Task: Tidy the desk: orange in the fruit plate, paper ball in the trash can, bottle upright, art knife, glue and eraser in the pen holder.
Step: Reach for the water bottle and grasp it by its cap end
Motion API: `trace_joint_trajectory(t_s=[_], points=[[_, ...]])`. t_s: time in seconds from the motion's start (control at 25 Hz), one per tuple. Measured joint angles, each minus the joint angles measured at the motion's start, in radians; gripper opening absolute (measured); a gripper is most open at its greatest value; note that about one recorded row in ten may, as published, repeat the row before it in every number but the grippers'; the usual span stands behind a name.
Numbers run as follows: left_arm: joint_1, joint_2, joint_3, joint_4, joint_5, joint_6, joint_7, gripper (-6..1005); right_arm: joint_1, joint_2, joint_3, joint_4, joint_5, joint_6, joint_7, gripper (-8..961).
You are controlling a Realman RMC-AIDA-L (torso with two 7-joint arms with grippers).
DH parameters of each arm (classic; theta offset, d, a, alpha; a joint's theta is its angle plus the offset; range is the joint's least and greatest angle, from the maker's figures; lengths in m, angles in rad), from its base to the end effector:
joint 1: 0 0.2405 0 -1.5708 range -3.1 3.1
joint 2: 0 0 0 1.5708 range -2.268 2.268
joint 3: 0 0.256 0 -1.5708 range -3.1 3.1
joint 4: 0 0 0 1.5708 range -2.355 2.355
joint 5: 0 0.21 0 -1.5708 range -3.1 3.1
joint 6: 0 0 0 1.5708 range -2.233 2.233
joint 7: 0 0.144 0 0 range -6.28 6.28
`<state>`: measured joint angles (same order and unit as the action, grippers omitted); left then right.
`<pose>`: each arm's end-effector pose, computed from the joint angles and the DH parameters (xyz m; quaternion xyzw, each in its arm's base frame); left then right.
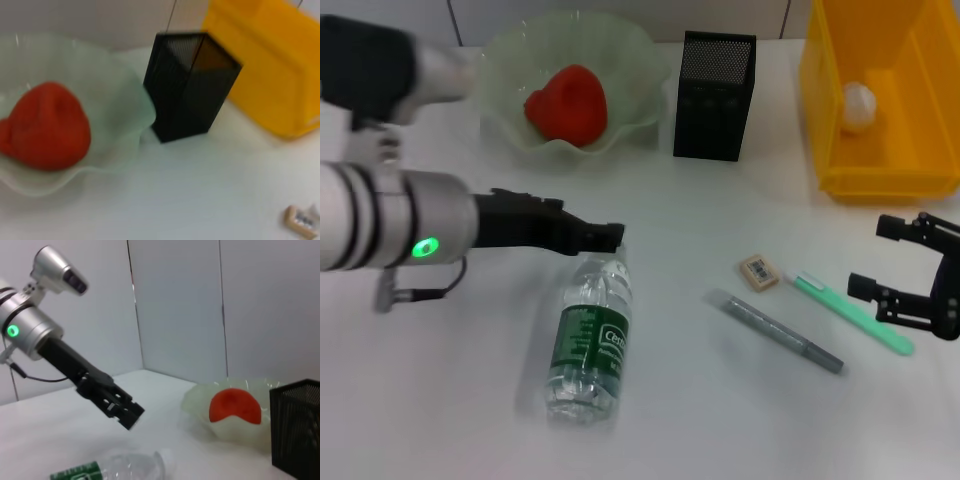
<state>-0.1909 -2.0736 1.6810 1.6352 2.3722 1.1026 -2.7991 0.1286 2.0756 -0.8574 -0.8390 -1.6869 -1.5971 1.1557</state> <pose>-0.1766 0.3079 -0.0236 -0.8841 -0.3995 -0.0360 0.2399 0.3196 0.2441 0.0309 -0.9178 0.1750 0.2659 0.2375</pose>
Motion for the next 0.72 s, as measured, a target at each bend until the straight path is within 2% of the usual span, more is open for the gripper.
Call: trace_joint_trajectory(t_s=[0.04, 0.12, 0.16, 0.2, 0.32, 0.72], points=[[0.000, 0.000, 0.000, 0.000, 0.000, 0.000, 0.000, 856, 0.000, 0.000, 0.000, 0.000, 0.000, 0.000, 0.000, 787], [-0.076, -0.001, 0.021, -0.071, 0.046, 0.000, -0.062, 856, -0.002, 0.000, 0.001, 0.003, -0.023, -0.003, -0.012, 799], [-0.076, -0.001, 0.021, -0.071, 0.046, 0.000, -0.062, 856, -0.003, 0.001, 0.001, 0.005, -0.031, -0.003, -0.019, 811], [-0.127, -0.003, 0.022, -0.129, 0.053, -0.001, -0.081, 856, -0.003, 0.001, 0.001, 0.010, -0.036, -0.002, -0.029, 823], [-0.183, -0.006, 0.023, -0.216, 0.054, -0.020, -0.083, 856, 0.000, 0.002, 0.002, 0.036, -0.039, 0.000, -0.053, 822], [-0.231, -0.007, 0.021, -0.321, 0.055, -0.069, -0.082, 855, 0.014, 0.003, 0.003, 0.055, -0.039, 0.005, -0.049, 822]])
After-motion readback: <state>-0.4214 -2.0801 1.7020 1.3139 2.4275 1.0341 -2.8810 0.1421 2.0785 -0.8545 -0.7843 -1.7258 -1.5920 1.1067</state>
